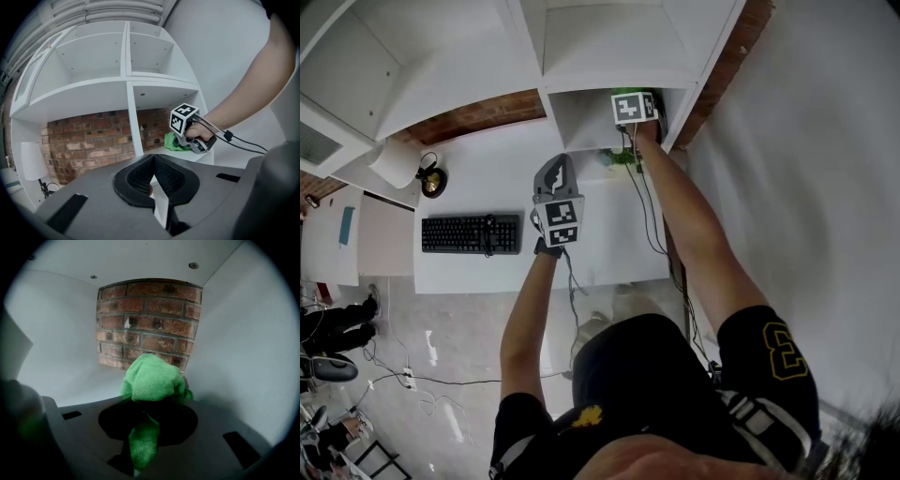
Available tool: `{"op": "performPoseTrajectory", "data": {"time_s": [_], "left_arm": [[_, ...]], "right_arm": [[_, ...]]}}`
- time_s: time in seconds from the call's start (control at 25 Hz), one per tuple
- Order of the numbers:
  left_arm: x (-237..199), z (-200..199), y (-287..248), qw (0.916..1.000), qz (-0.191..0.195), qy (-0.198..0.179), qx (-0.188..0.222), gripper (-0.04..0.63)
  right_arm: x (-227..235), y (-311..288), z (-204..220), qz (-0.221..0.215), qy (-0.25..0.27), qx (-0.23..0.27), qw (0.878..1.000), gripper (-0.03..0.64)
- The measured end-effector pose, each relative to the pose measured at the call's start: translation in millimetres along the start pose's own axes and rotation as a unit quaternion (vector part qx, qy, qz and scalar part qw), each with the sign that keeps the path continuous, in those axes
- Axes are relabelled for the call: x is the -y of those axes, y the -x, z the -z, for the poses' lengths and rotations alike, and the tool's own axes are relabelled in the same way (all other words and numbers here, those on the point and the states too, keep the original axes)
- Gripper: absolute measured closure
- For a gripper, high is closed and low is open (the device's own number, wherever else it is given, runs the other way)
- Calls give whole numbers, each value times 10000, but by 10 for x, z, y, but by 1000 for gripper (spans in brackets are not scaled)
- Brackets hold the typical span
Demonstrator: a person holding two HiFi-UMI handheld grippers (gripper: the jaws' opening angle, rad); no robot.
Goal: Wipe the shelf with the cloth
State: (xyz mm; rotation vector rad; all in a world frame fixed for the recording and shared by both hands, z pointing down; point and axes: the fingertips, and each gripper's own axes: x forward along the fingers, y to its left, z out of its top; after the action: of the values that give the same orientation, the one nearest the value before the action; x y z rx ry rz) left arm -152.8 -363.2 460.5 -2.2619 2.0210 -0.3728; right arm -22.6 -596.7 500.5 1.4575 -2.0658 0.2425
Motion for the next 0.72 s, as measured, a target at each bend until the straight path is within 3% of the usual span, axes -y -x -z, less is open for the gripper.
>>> {"op": "performPoseTrajectory", "data": {"time_s": [0.24,0.48,0.72], "left_arm": [[-20,31,93,9999,61,135,-10,577],[61,80,213,9996,139,249,3,577],[69,72,363,9994,116,317,42,577]], "right_arm": [[-38,85,-27,-131,-134,274,9994,523],[-174,363,-170,-128,176,837,9963,523],[-688,550,-308,-619,382,1166,9905,523]]}}
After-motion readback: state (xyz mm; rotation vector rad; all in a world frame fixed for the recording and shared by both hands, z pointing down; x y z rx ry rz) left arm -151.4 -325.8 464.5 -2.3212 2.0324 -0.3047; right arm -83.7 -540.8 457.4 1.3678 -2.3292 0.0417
